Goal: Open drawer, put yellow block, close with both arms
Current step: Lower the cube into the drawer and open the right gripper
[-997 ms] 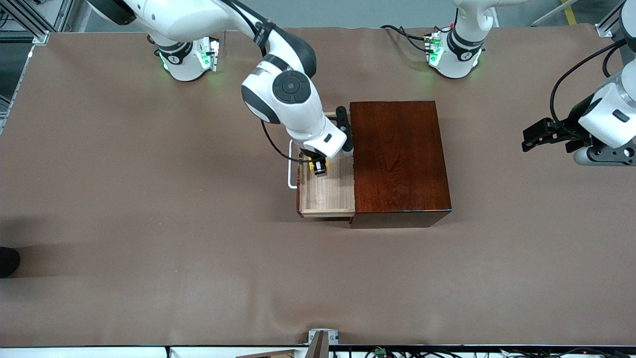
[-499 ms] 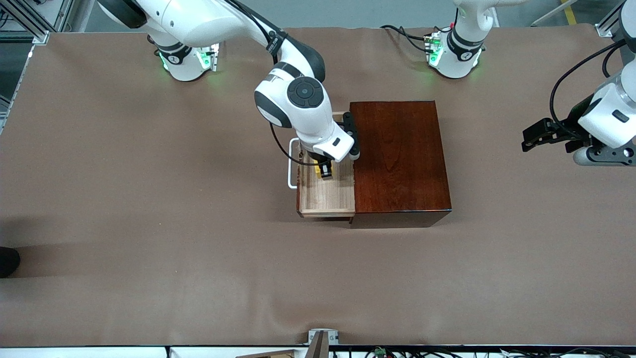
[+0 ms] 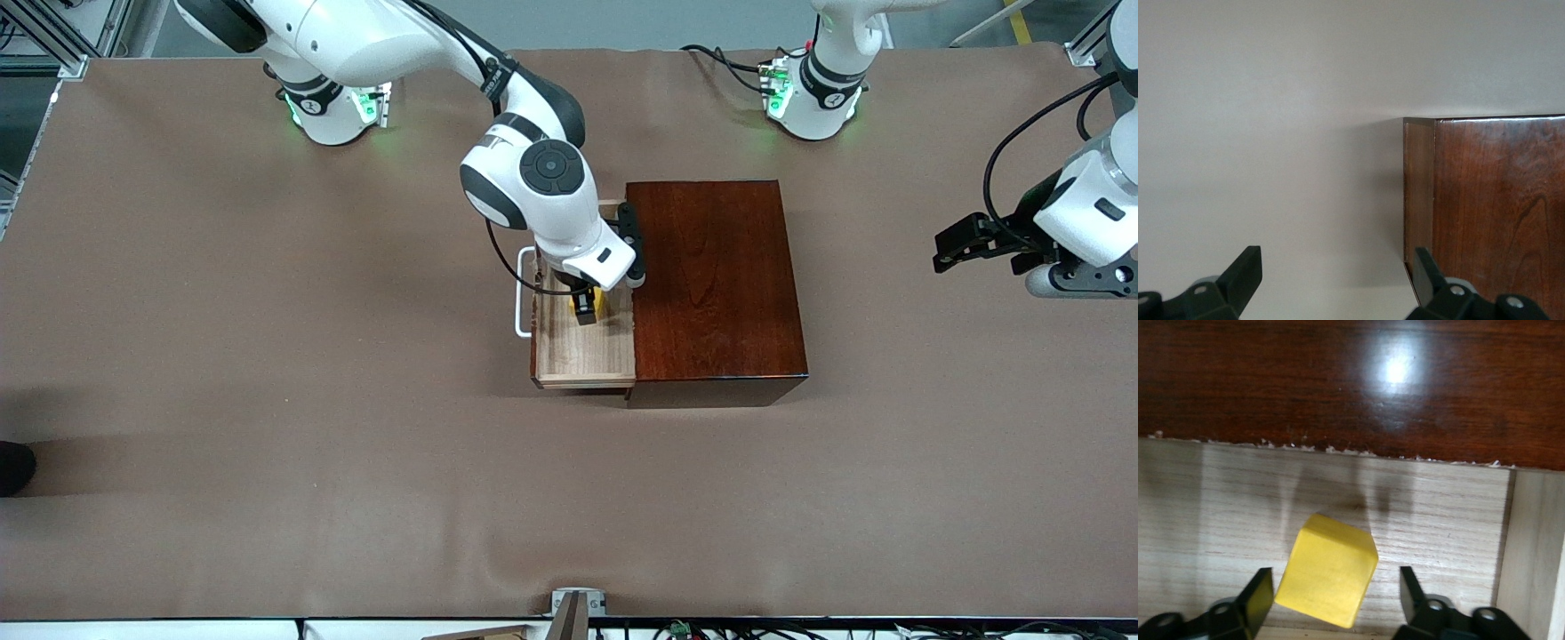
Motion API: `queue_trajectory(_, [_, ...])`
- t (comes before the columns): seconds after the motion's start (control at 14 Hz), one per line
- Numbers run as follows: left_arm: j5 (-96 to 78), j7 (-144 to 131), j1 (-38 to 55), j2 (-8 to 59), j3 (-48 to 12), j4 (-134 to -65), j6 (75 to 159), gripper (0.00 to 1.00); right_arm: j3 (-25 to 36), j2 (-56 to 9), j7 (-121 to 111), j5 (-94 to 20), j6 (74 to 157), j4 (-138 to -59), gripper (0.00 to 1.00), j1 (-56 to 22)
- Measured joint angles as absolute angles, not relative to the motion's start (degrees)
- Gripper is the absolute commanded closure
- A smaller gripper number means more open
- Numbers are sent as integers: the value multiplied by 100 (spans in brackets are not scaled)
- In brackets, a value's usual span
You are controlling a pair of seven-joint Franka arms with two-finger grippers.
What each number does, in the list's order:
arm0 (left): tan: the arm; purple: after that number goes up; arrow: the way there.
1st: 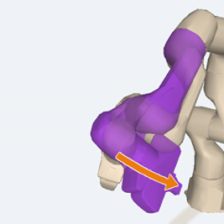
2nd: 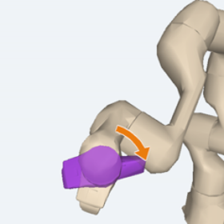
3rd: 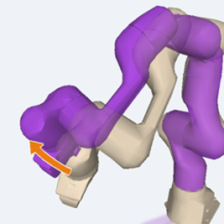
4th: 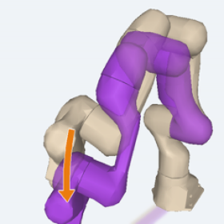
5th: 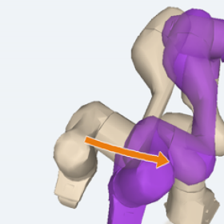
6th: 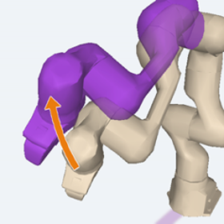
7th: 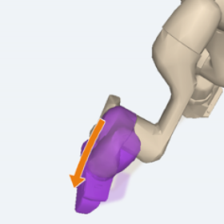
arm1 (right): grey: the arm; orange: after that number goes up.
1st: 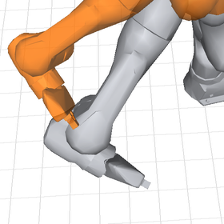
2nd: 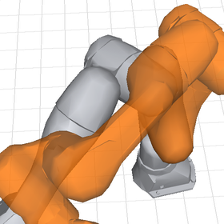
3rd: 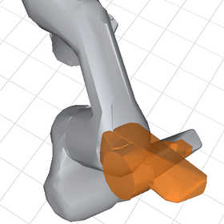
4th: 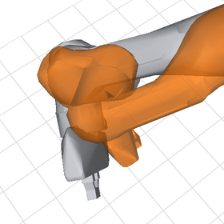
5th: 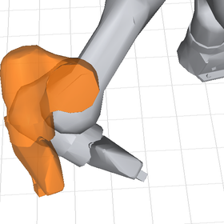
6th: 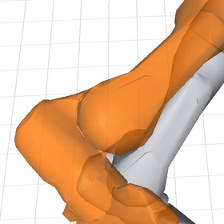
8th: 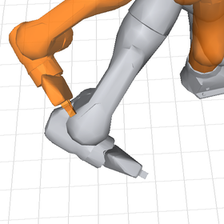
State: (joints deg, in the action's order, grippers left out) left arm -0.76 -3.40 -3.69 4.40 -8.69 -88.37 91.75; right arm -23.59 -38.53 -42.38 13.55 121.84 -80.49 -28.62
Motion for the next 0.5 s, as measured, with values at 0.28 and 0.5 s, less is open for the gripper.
queue_trajectory(0.28, [-76, -340, -369, 449, -870, -8839, 9187, 0, -2332, -3851, -4180, 1355, 12184, -7991, 0, -2858])
queue_trajectory(0.5, [-77, -355, -369, 474, -878, -8839, 9197, 0, -2311, -3837, -3796, 1355, 12104, -7909, 0, -2790])
